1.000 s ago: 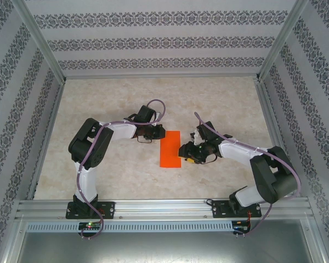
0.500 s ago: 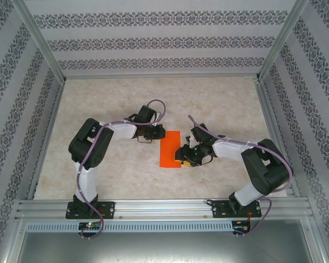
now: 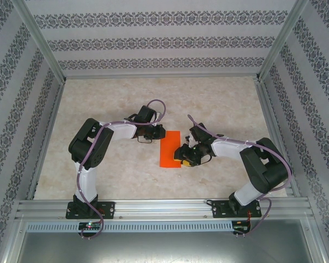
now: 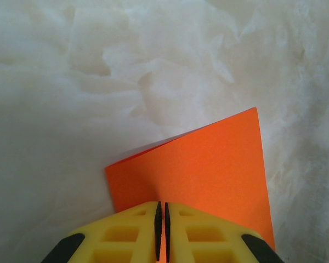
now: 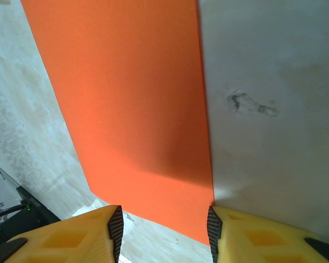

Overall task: Fold a paper plane with a square sheet of paper (fold left side to right side)
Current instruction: Fold the triangle a second time at the center of the table.

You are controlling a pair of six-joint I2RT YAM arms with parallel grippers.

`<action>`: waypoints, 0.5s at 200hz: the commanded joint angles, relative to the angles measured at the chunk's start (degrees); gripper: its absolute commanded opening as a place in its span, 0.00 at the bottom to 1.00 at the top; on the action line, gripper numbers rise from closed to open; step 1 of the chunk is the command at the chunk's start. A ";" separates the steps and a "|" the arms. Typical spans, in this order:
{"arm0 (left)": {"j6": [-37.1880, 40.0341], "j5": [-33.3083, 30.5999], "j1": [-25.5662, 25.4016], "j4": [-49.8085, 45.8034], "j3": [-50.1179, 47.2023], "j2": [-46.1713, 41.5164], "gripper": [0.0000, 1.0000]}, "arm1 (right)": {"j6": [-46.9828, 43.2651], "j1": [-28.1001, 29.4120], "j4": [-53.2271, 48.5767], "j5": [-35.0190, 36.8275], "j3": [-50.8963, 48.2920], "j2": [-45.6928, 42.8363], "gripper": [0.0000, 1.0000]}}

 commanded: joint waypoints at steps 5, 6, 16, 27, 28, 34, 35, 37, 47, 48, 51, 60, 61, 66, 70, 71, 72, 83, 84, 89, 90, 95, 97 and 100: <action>1.26 -1.49 -0.61 -2.85 -1.13 0.69 0.15 | 0.72 1.68 4.03 0.11 1.94 1.91 0.47; 1.25 -1.50 -0.61 -2.85 -1.14 0.73 0.15 | 0.75 1.68 4.06 0.12 1.95 1.96 0.47; 1.25 -1.46 -0.61 -2.75 -1.24 0.70 0.15 | 0.77 1.68 4.06 0.30 2.17 2.16 0.47; 1.32 -1.47 -0.61 -2.68 -1.24 0.73 0.15 | 0.79 1.78 4.07 0.40 2.45 2.51 0.47; 1.32 -1.50 -0.61 -2.68 -1.24 0.75 0.15 | 0.78 1.78 4.04 0.40 2.47 2.52 0.47; 1.28 -1.35 -0.63 -2.63 -1.24 0.71 0.15 | 0.76 1.77 4.17 0.44 2.61 2.66 0.47; 1.30 -1.35 -0.62 -2.61 -1.24 0.74 0.15 | 0.77 1.77 4.18 0.46 2.63 2.69 0.47; 1.30 -1.34 -0.61 -2.57 -1.24 0.70 0.15 | 0.79 1.77 4.12 0.39 2.61 2.77 0.47; 1.23 -1.36 -0.64 -2.58 -1.24 0.61 0.15 | 0.59 1.86 4.18 0.38 2.75 2.81 0.47; 1.23 -1.35 -0.62 -2.58 -1.24 0.60 0.15 | 0.59 1.81 4.14 0.39 2.79 2.81 0.47; 1.24 -1.35 -0.61 -2.56 -1.24 0.59 0.15 | 0.54 1.84 4.11 0.44 2.83 2.72 0.47; 1.25 -1.35 -0.60 -2.59 -1.22 0.51 0.15 | 0.25 1.82 3.76 0.82 2.90 2.41 0.48; 1.24 -1.34 -0.60 -2.55 -1.23 0.51 0.15 | 0.20 1.79 3.76 0.83 2.91 2.38 0.48; 1.28 -1.34 -0.62 -2.58 -1.22 0.46 0.15 | 0.01 1.77 3.52 0.92 2.99 2.17 0.48; 1.25 -1.34 -0.62 -2.56 -1.24 0.43 0.15 | -0.07 1.77 3.43 1.12 3.03 2.03 0.48; 1.29 -1.34 -0.65 -2.58 -1.20 0.47 0.15 | -0.09 1.77 3.41 1.11 3.02 1.98 0.48; 1.26 -1.34 -0.63 -2.58 -1.22 0.44 0.15 | -0.14 1.77 3.45 1.10 3.02 1.95 0.48; 1.18 -1.30 -0.65 -2.58 -1.20 0.42 0.15 | -0.16 1.68 3.59 1.11 3.09 1.51 0.48; 1.25 -1.28 -0.63 -2.58 -1.18 0.42 0.15 | -0.18 1.68 3.63 1.06 3.10 1.45 0.48; 1.25 -1.30 -0.61 -2.58 -1.16 0.44 0.15 | -0.13 1.68 3.94 1.01 3.10 1.27 0.49; 1.24 -1.32 -0.61 -2.58 -1.16 0.43 0.15 | -0.12 1.68 3.98 1.01 3.14 1.24 0.49; 1.23 -1.26 -0.60 -2.58 -1.11 0.42 0.15 | -0.14 1.64 4.11 1.06 3.21 1.14 0.49; 1.23 -1.28 -0.65 -2.59 -1.14 0.42 0.15 | -0.12 1.67 4.15 1.02 3.26 1.00 0.49; 1.24 -1.26 -0.62 -2.53 -1.15 0.44 0.15 | -0.19 1.69 4.24 1.01 3.34 0.89 0.50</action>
